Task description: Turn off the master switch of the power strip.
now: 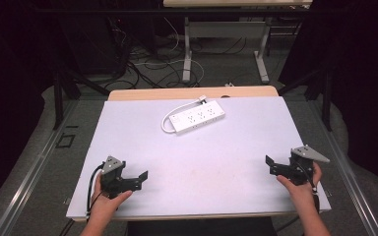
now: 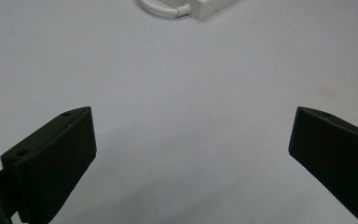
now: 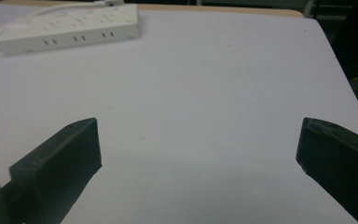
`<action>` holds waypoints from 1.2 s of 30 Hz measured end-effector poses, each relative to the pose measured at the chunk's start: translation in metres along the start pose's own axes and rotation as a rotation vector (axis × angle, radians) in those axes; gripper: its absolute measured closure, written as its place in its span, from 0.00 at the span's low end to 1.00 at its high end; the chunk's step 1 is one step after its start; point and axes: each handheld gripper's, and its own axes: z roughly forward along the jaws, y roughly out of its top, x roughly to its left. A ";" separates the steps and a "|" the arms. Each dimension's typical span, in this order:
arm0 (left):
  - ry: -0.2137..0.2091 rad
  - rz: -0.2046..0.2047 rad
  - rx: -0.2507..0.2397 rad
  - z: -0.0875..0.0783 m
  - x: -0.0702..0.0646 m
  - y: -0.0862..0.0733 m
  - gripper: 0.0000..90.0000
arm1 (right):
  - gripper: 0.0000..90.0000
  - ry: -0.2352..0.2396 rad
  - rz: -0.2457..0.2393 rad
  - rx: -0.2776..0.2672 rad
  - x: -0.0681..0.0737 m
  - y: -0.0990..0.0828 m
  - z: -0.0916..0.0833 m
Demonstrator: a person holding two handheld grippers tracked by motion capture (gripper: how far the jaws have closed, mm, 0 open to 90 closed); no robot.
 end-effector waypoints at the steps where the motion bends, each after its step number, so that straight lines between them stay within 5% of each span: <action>1: -0.002 -0.002 0.000 -0.001 0.000 0.000 0.01 | 0.00 0.010 -0.001 -0.006 0.002 -0.002 -0.005; 12: -0.024 -0.002 -0.039 -0.004 -0.002 0.004 0.01 | 0.00 0.001 -0.031 -0.010 0.003 -0.008 -0.005; 22: 0.014 -0.021 -0.058 -0.006 -0.005 0.006 0.02 | 0.00 -0.009 -0.047 -0.006 0.005 -0.011 -0.004; 36: 0.024 0.011 -0.062 -0.002 -0.014 0.016 0.02 | 0.00 -0.002 -0.058 -0.029 0.007 -0.010 -0.005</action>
